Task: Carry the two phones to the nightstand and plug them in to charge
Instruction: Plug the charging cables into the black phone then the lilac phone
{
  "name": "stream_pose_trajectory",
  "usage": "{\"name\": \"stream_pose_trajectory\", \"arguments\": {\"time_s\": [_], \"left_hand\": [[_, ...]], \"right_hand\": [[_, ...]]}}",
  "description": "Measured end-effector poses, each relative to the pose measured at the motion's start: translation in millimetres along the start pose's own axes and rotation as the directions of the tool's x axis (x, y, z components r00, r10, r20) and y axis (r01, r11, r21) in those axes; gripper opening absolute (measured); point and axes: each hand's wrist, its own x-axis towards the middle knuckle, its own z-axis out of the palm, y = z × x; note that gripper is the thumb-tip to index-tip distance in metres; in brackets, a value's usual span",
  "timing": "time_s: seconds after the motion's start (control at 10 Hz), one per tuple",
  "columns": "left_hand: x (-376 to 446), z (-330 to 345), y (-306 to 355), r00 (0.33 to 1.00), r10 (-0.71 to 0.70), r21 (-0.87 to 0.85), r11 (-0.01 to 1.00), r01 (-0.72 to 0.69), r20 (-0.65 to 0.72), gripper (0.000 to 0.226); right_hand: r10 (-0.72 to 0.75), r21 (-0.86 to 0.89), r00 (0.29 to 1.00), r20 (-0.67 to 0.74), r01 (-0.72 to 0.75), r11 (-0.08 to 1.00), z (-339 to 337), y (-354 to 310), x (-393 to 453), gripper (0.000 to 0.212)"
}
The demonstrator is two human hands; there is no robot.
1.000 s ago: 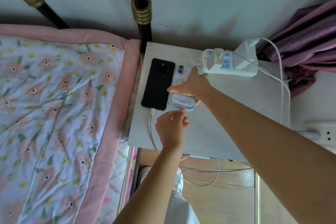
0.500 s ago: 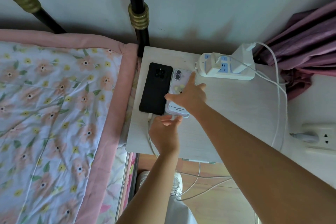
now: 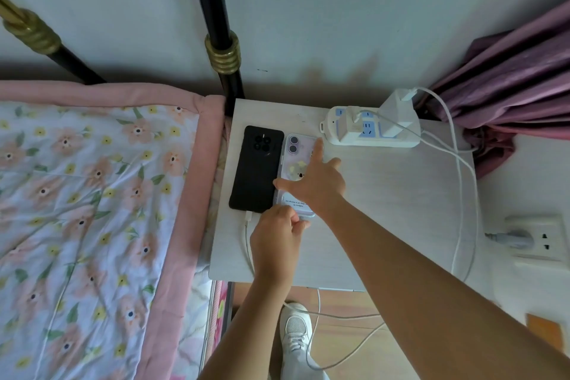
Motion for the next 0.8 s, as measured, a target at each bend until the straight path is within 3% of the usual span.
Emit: {"name": "stream_pose_trajectory", "arguments": {"time_s": [0.4,0.6,0.7,0.8], "left_hand": [[-3.3,11.4,2.4,1.000,-0.027,-0.036,0.999,0.027,-0.002,0.016],[1.2,7.0,5.8,1.000,0.016,0.124,0.992,-0.017,0.007,0.020],[8.8,-4.3,8.5,0.998,0.018,0.111,0.994,-0.023,0.053,0.029],[16.3,-29.1,18.7,0.999,-0.003,0.001,1.000,0.003,0.051,0.034]], "right_hand": [[0.040,-0.094,0.997,-0.072,-0.047,0.994,5.4,7.7,-3.5,0.121],[0.029,-0.135,0.998,-0.054,-0.036,0.990,6.9,11.6,-3.5,0.118],[-0.013,-0.127,0.999,-0.037,0.008,0.992,-3.1,15.9,2.4,0.102],[-0.082,-0.045,0.996,0.028,0.083,0.996,-23.2,23.5,-2.2,0.073]]}}
